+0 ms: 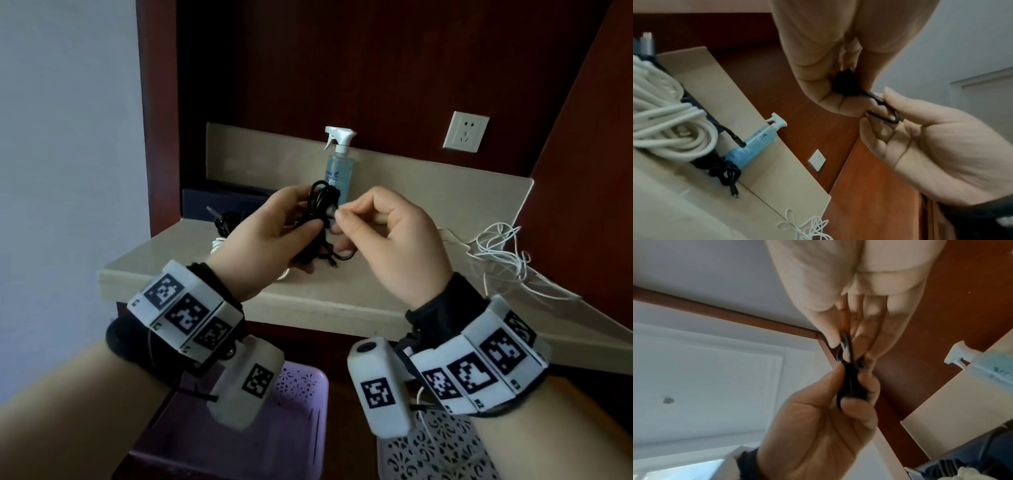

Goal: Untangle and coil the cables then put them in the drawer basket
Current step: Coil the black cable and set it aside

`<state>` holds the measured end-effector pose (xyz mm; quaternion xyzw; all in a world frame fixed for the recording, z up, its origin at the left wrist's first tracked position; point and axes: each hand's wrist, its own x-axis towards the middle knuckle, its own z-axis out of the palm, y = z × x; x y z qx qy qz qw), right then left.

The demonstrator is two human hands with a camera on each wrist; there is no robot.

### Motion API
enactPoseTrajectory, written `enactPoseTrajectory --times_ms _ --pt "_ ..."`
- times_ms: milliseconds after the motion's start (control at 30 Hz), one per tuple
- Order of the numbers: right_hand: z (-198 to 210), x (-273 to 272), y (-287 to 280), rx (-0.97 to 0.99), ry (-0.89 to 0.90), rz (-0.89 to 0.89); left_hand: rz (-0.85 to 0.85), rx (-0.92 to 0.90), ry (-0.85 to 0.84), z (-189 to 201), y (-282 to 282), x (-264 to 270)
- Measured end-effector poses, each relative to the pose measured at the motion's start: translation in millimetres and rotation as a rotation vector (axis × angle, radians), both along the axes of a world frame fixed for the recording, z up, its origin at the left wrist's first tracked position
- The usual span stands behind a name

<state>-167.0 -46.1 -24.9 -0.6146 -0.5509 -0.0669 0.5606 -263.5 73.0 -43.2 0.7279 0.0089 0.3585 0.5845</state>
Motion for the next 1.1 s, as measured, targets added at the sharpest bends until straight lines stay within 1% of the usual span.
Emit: enactPoseTrajectory --times_ms 67,167,233,300,433,567,633,700,800,867,933,1000,1100 --pt "0.3 0.9 -3.9 -0.067 0.081 0.057 0.051 0.073 0.047 1.6 2.0 -1.1" --pt "-0.6 3.4 -7.6 -0.085 0.174 0.095 -0.007 0.016 0.074 5.0 0.5 -2.9" --pt "-1.7 2.6 -8.1 -0.080 0.133 0.061 -0.027 -0.009 0.081 6.8 -1.8 -2.7" --pt "-4.3 1.4 -8.3 -0.079 0.073 -0.012 -0.024 0.003 0.094 6.4 -4.0 -4.0" --pt "-7.3 -0.6 -7.8 -0.035 -0.106 -0.166 0.069 0.221 0.138 3.2 -11.0 -5.2" --pt "-7.6 0.9 -11.2 -0.116 -0.229 -0.180 0.110 0.334 0.168 3.1 -12.6 -8.2" --pt "-8.3 2.7 -12.0 -0.126 -0.272 -0.217 0.157 0.463 0.168 2.3 -13.6 -8.4" --pt "-11.2 1.8 -9.4 -0.060 -0.289 -0.286 0.225 0.575 0.118 2.0 -15.2 -5.8" --pt "-16.7 -2.6 -2.4 0.047 -0.286 -0.373 0.279 0.630 0.052 -0.6 -18.0 -0.4" --pt "-19.2 -1.2 2.3 0.048 -0.222 -0.373 0.292 0.623 0.069 -3.8 -17.7 2.2" --pt "-18.1 1.3 5.2 0.060 -0.095 -0.297 0.257 0.526 0.085 -2.6 -14.8 3.5" --pt "-15.1 0.6 3.8 0.100 -0.038 -0.230 0.208 0.434 0.091 2.7 -13.0 1.7" --pt "-10.4 4.4 -3.0 0.043 0.041 -0.141 0.197 0.391 0.112 10.6 -9.1 -5.5"
